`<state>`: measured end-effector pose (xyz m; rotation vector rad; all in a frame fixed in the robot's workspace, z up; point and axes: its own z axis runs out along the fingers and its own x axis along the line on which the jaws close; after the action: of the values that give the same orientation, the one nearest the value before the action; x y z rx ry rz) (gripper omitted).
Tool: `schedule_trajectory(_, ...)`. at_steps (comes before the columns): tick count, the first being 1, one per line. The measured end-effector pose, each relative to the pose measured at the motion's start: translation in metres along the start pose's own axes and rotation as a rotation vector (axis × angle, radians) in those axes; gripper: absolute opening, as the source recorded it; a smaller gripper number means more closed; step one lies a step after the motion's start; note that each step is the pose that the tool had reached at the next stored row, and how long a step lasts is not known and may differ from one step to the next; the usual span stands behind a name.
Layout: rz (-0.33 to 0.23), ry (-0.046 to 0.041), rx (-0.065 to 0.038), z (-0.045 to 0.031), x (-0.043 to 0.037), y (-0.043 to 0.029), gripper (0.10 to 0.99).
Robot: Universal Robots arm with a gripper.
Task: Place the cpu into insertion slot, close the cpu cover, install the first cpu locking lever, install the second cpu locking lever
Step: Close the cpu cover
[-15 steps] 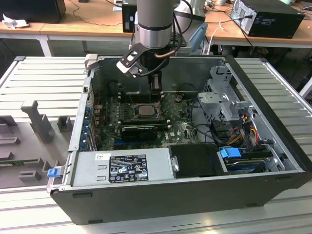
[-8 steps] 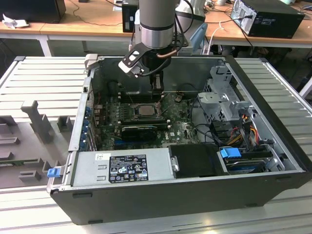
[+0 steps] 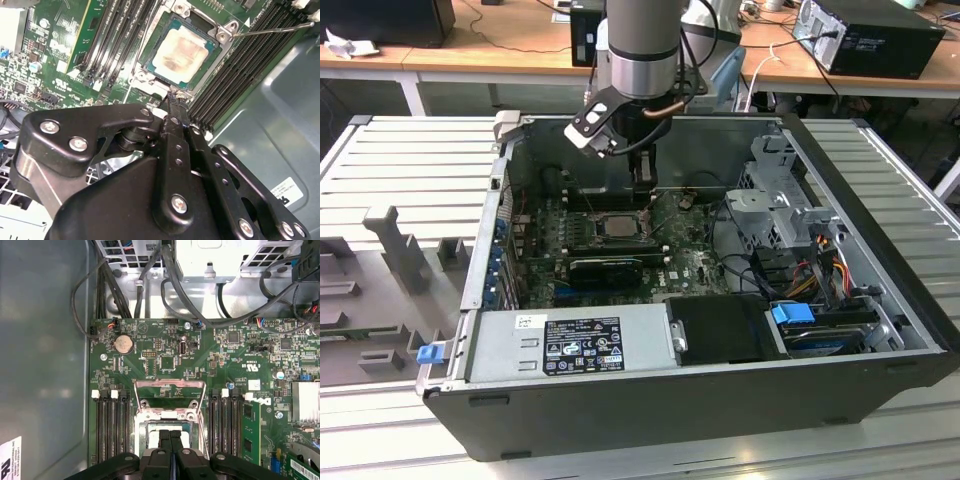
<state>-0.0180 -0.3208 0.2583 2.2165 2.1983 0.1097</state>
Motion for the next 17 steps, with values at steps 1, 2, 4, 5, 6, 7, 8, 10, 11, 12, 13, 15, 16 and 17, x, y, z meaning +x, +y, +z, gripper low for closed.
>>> schedule_trajectory(1, 0.0, -0.0001, 0.0, 0.0, 0.0, 0.0006, 0.106)
schedule_trajectory(2, 0.0, 0.0, 0.0, 0.0001, 0.0001, 0.0016, 0.106)
schedule_trajectory(4, 0.0, 0.0, 0.0, 0.0003, 0.0003, 0.0042, 0.106)
schedule_trajectory(5, 0.0, 0.0, 0.0, 0.0003, 0.0003, 0.0049, 0.106)
schedule_trajectory(6, 0.0, 0.0, 0.0, 0.0001, 0.0004, 0.0052, 0.106)
schedule_trajectory(7, 0.0, -0.0001, 0.0, -0.0003, 0.0005, 0.0056, 0.106)
schedule_trajectory(8, 0.0, 0.0, 0.0, -0.0006, 0.0005, 0.0059, 0.106)
schedule_trajectory(10, 0.0, -0.0001, 0.0, -0.0012, 0.0006, 0.0064, 0.106)
schedule_trajectory(11, 0.0, 0.0, 0.0, -0.0015, 0.0006, 0.0066, 0.106)
schedule_trajectory(12, 0.0, 0.0, 0.0, -0.0022, 0.0007, 0.007, 0.106)
schedule_trajectory(13, 0.0, 0.0, 0.0, -0.0029, 0.0009, 0.0073, 0.106)
schedule_trajectory(15, 0.0, 0.0, 0.0, -0.0042, 0.0013, 0.0078, 0.106)
schedule_trajectory(16, 0.0, -0.0001, 0.0, -0.0049, 0.0015, 0.008, 0.106)
schedule_trajectory(17, 0.0, 0.0, 0.0, -0.0052, 0.0017, 0.008, 0.106)
